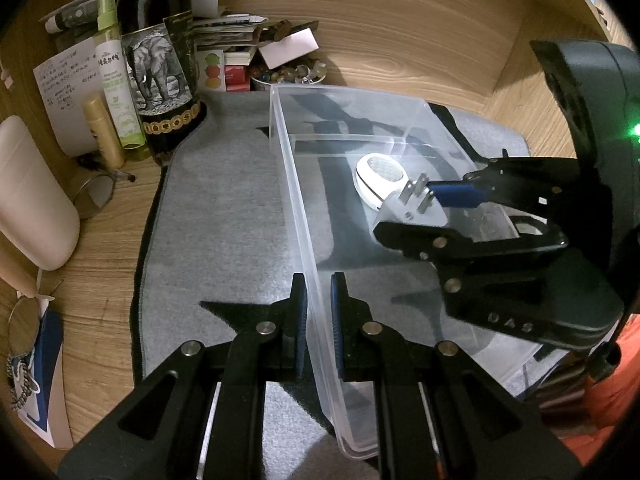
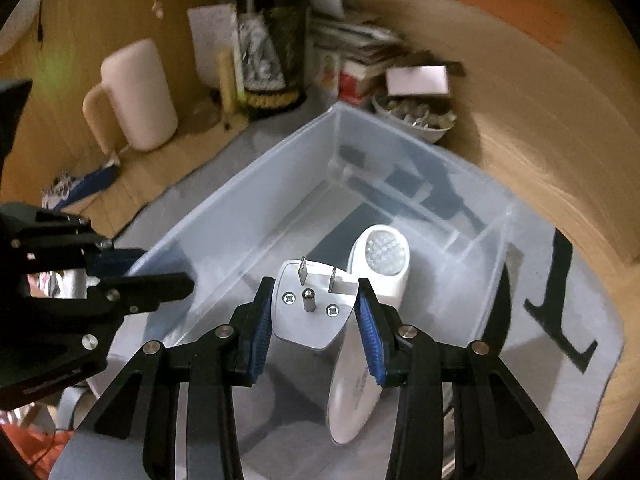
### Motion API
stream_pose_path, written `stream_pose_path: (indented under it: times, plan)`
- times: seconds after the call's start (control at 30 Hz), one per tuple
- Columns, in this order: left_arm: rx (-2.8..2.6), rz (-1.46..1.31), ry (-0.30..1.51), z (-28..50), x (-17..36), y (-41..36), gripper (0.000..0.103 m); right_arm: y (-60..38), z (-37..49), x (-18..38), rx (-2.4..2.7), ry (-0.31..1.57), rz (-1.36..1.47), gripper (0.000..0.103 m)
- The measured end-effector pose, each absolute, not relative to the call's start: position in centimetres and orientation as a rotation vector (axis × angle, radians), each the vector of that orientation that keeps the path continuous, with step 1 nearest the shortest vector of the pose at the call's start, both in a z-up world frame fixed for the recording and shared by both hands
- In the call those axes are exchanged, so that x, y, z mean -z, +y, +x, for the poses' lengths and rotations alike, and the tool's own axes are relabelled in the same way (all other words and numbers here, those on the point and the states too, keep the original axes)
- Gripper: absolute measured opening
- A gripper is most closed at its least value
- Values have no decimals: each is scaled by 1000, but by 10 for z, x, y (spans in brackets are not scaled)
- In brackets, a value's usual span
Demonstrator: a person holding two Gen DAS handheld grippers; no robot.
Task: Organize rigid objects
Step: 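Lower the white plug adapter into the clear box and release it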
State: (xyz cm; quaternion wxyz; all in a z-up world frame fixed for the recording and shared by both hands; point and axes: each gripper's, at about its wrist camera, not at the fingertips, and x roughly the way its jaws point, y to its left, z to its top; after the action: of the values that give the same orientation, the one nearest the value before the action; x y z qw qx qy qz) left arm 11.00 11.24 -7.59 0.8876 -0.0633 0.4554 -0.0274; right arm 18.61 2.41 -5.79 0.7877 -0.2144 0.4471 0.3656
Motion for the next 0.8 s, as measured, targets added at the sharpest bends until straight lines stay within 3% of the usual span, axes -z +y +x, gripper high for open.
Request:
stream_pose_path:
  times: [0.33,0.4,0.47,0.53,0.7,0.8]
  plan:
    - [57,-132,947,110,76,112,11,30,184,63,-788,985,-504,36]
    - [57,-131,947,111,76,112,11,29,185,62,-783,980,-505,40]
    - [57,-131,947,111,76,112,11,29,184,61,-776,963,-506,52]
    - [57,-131,947,111,76,112,11,27,184,58,-764,939,-505,58]
    - [56,-129,948,111,77,112,11,18,185,47,-742,907,-480,58]
    - [54,-125,948,111,77,111,11,9,184,37,-727,875,-454,65]
